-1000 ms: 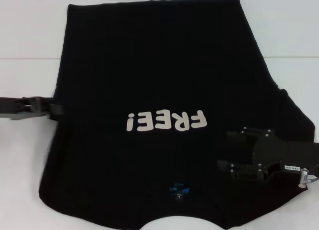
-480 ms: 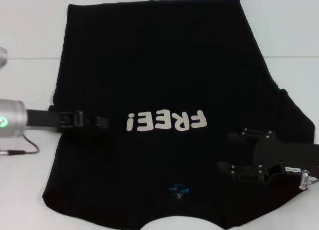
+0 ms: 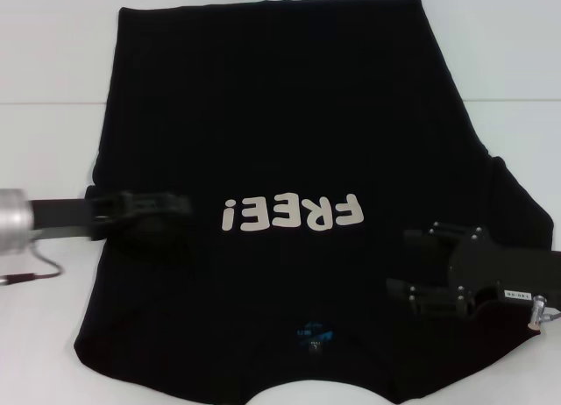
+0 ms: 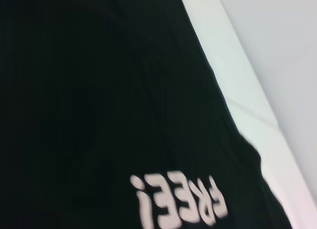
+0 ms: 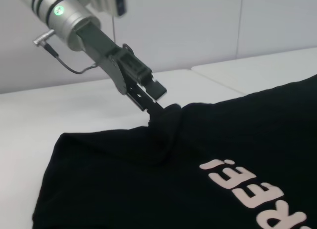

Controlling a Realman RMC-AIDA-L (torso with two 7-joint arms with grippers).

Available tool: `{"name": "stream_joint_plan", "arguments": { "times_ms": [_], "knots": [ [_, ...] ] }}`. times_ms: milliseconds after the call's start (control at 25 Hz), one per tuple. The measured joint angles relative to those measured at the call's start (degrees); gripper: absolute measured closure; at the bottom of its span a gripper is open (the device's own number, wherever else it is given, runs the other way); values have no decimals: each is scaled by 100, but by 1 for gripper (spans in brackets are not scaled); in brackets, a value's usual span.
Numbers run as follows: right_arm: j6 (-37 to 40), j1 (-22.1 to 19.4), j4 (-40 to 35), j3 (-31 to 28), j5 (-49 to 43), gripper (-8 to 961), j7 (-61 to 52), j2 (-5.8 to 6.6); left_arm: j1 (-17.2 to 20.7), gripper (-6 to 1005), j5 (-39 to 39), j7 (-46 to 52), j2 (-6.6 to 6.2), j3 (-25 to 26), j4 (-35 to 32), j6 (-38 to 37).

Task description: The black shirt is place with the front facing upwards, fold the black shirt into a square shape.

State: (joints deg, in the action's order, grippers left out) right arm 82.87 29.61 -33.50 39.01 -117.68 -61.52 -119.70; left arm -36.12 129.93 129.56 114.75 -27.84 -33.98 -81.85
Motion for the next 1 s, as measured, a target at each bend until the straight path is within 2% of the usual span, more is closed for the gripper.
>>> {"name": "stream_joint_plan", "arguments": {
  "times_ms": [120, 320, 640, 1000],
  "knots": [
    [0, -10, 0, -41, 0, 128, 0, 0, 294, 345, -56, 643, -126, 280, 15, 69],
    [-1, -16, 0, -43, 0, 128, 0, 0, 426, 126, -19, 1052, -143, 292, 187, 273],
    [-26, -16, 1, -54, 0, 128, 0, 0, 394, 114, -10, 1258, -152, 261, 586, 907],
    [-27, -26, 1, -58, 0, 128, 0, -1, 336, 115, -50, 1266, -95, 264, 728, 1375]
  ]
}}
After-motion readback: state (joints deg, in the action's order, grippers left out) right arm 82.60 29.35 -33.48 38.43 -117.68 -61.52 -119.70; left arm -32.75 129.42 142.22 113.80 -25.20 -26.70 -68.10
